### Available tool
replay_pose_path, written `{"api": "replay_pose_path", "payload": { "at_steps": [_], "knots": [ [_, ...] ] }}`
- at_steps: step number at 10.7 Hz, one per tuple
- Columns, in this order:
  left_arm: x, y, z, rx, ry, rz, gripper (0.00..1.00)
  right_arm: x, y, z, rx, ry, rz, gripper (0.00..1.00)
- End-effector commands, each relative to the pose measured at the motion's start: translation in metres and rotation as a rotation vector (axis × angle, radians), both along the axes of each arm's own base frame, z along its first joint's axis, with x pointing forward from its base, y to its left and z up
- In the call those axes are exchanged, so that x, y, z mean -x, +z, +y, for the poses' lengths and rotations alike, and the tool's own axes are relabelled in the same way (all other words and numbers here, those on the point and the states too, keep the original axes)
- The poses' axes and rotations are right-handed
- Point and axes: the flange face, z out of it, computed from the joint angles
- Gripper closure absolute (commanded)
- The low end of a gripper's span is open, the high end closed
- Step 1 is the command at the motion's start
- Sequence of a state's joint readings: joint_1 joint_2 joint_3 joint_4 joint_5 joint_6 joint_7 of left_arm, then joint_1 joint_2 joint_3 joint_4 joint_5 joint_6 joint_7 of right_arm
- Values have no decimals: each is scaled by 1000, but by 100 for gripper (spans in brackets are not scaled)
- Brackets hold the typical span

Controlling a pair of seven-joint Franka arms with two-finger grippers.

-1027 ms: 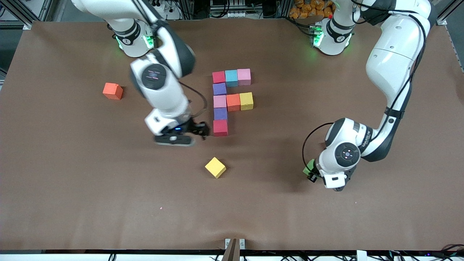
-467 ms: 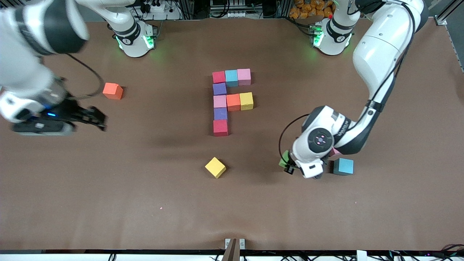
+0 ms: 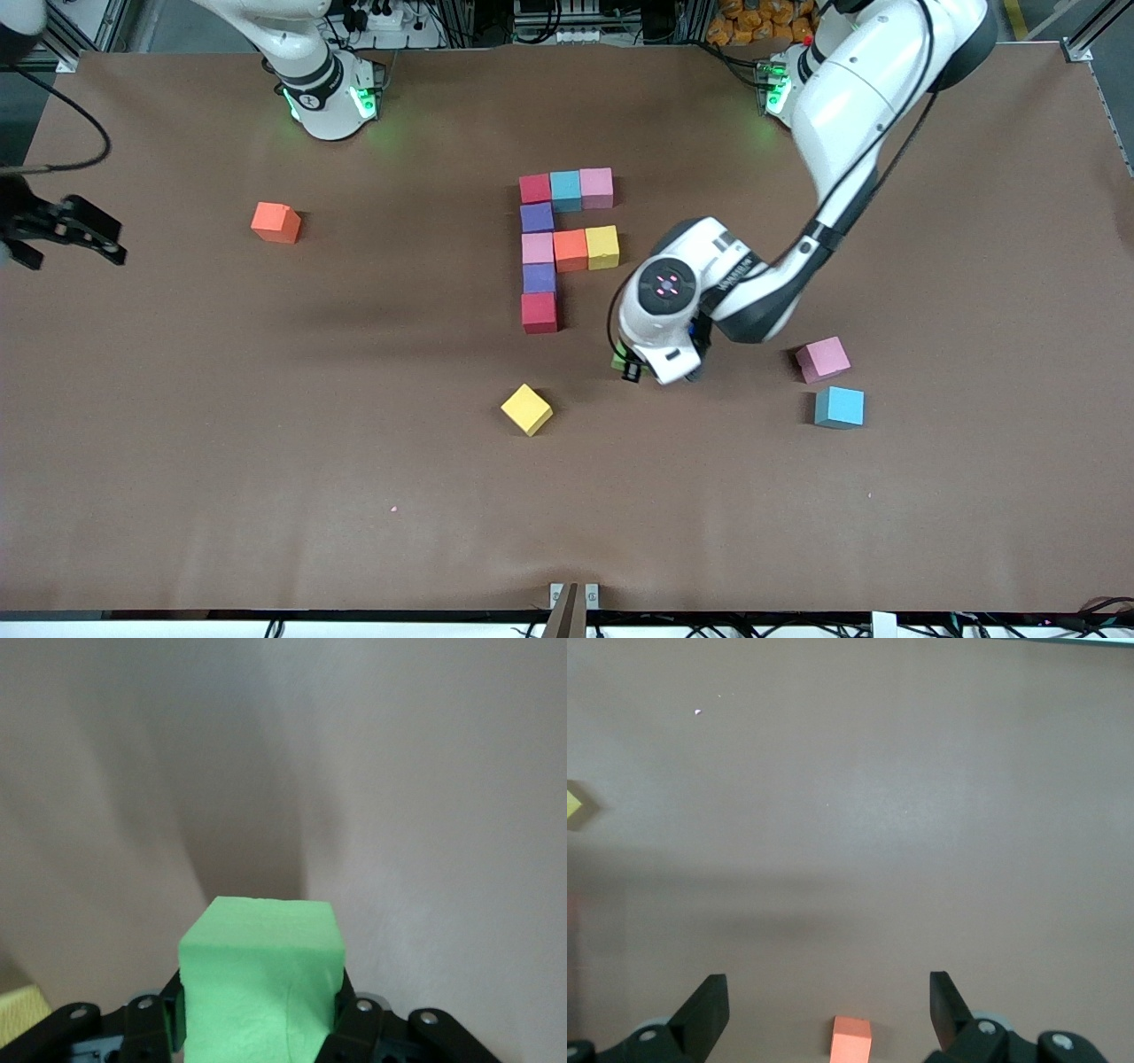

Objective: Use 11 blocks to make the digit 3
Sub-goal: 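Lift the green cube with the left gripper while the right gripper retracts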

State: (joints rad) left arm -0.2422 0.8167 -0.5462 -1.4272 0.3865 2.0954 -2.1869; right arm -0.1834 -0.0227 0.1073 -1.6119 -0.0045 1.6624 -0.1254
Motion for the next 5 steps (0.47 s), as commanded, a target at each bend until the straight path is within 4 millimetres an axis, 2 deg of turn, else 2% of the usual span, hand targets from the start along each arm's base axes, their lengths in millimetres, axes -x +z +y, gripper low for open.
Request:
{"api": "replay_pose_path", "payload": {
  "at_steps": [1, 5],
  "knots": [
    [13, 3, -19, 3, 111, 11, 100, 6, 18, -7, -82, -17, 9, 0],
    [30, 0, -43, 55, 269, 65, 100, 2, 15, -5, -84, -10, 15, 0]
  ]
}}
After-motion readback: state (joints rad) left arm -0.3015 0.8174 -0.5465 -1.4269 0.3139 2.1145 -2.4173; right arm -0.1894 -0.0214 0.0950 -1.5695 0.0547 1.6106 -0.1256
